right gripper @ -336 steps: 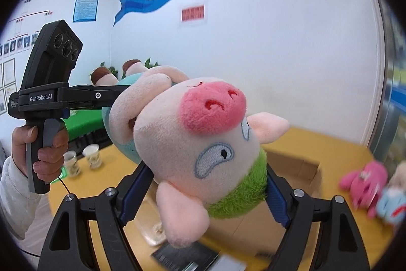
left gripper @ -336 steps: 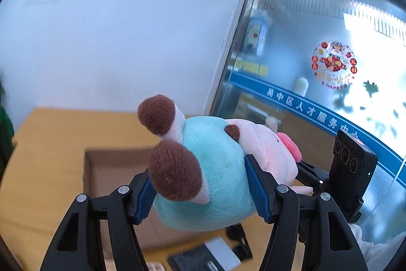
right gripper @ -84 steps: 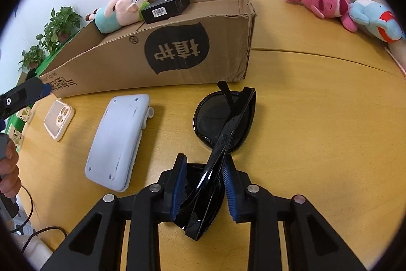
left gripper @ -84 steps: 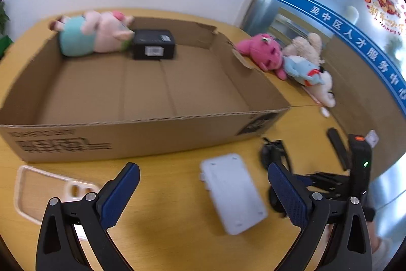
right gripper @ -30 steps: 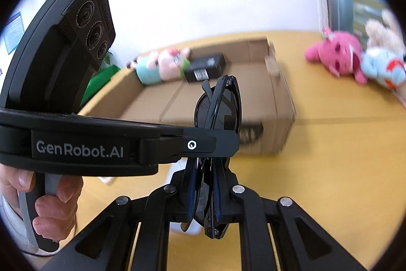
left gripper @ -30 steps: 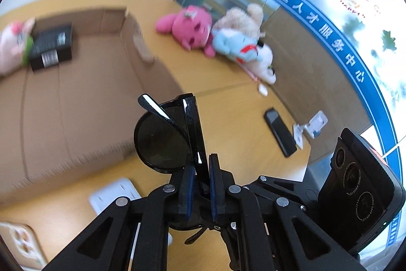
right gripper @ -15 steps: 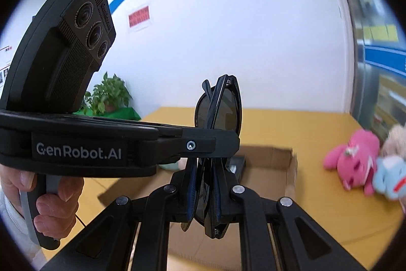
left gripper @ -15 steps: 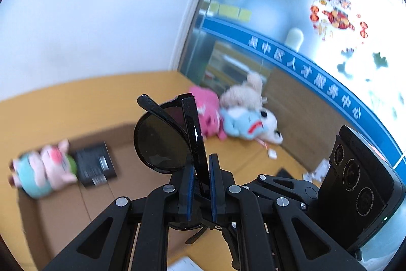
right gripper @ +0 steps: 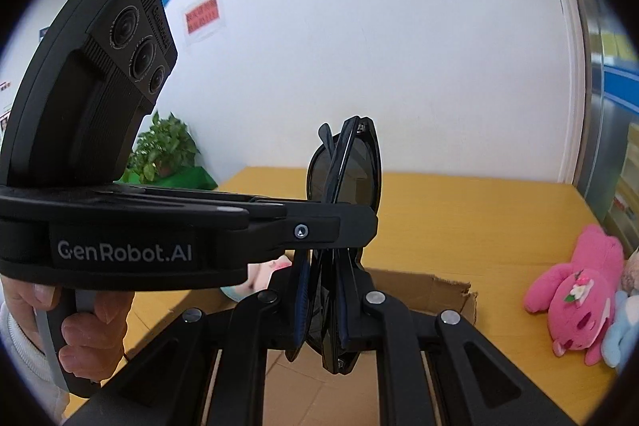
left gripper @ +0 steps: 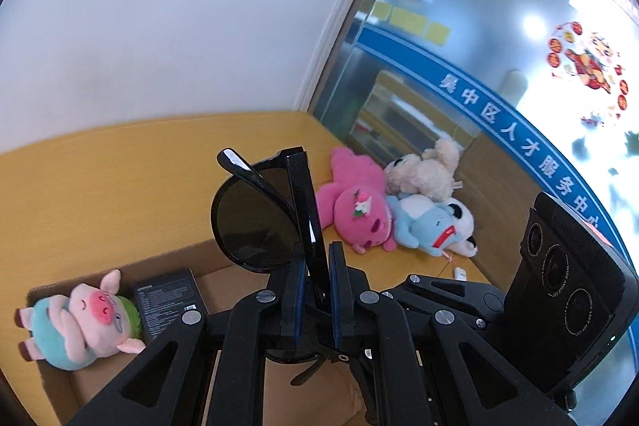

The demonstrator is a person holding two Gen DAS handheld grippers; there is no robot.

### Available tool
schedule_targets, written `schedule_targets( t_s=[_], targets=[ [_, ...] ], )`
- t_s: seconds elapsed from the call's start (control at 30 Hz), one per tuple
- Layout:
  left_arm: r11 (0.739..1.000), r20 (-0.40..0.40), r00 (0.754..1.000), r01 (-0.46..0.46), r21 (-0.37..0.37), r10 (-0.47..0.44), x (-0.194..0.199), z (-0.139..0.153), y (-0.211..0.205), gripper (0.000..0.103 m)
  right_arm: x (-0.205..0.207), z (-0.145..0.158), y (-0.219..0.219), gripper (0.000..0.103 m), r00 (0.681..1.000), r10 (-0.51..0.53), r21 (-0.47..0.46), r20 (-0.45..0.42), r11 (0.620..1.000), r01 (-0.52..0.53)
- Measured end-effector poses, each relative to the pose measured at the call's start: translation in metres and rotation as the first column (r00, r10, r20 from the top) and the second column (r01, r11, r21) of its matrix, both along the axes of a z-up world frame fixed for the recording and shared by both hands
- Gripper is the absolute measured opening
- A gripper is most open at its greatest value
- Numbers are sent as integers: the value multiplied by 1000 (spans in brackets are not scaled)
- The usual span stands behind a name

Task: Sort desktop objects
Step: 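Lower the sunglasses into the cardboard box and open the right tool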

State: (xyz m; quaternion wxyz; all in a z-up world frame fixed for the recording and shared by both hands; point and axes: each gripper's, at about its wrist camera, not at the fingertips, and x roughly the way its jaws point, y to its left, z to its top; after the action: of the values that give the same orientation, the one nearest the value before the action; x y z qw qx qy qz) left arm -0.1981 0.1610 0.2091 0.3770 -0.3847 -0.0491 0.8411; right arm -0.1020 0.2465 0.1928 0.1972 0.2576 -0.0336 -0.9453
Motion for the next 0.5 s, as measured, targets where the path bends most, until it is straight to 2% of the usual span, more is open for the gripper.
schedule_targets(
  t_s=[0.1,0.23,0.37,0.5],
  targets=[
    [1000,96,995,4,-11,-3,-36,-44,5,7,-34,-35,7,11,996,5,-5,89,1000,-4],
    [1000,237,972,7,-18,-2,-77,-109,13,7,-74,-91,16,11,976,3,-22,219,1000,2],
    [999,347,938,9,-43,6,-103,-164,23,7,-102,-141,27,11,943,-12,-38,333,999,26],
    [996,424,906,21,-85,17,-119,-203,40,6,-121,-183,42,11,897,-28,-87,441,993,73]
  ],
)
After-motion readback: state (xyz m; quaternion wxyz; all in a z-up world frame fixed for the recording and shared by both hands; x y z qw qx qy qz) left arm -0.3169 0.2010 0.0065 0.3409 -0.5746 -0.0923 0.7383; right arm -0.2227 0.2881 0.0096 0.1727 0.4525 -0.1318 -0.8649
